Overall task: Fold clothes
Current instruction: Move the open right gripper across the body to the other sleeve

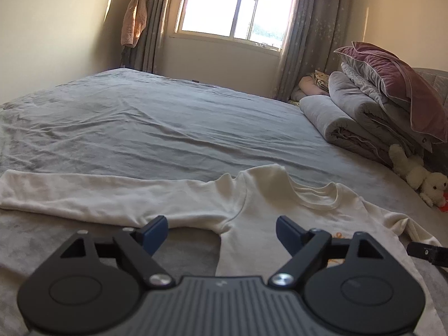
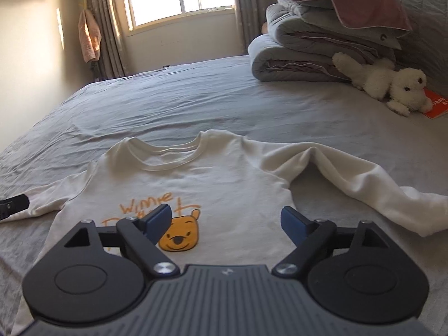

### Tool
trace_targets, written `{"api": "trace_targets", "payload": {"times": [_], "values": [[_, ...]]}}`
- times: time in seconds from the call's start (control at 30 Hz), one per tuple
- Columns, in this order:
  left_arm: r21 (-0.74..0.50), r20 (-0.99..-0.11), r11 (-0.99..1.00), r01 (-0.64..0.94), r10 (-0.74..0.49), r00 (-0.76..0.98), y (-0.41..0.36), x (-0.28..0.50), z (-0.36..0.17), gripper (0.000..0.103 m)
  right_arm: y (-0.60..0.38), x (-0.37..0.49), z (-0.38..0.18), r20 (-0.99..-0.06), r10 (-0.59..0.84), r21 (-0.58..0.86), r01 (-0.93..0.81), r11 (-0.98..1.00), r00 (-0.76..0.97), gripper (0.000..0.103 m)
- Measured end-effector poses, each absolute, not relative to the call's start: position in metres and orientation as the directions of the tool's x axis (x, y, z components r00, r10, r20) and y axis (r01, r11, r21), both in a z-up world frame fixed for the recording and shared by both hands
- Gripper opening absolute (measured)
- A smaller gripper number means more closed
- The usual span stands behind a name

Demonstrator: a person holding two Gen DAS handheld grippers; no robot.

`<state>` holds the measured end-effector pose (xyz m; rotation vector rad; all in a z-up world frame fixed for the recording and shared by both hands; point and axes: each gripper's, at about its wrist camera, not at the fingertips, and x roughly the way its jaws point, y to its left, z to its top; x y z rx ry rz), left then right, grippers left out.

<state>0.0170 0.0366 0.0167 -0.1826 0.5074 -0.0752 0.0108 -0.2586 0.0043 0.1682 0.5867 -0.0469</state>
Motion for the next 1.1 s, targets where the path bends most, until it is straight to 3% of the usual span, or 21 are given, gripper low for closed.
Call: {"api": "trace_targets", "payload": {"times": [0.23, 0.53, 1.1], "values": [[-0.252, -0.439, 0.966, 0.054, -0.164, 0.883, 0.026, 0.014, 0.017, 0.086, -0.287, 0.01, -0.006, -0.541, -0.05, 0.166, 0.165, 0.972, 0.84, 0.095], [-0.22, -0.415, 0.966, 0.134, -0.217, 0.883, 0.001, 0.011, 0.002, 0.087, -0.342, 0.011, -0.014, -0.531, -0.126, 0.274, 0.31, 0.91, 0.838, 0.095], [-0.201, -0.501, 0.953, 0.227, -0.299, 0.812, -0.033, 0.016, -0.009, 0.086, -0.403, -0.007, -0.012, -0.503, -0.188, 0.303, 0.375, 0.876, 0.844, 0.095]]}}
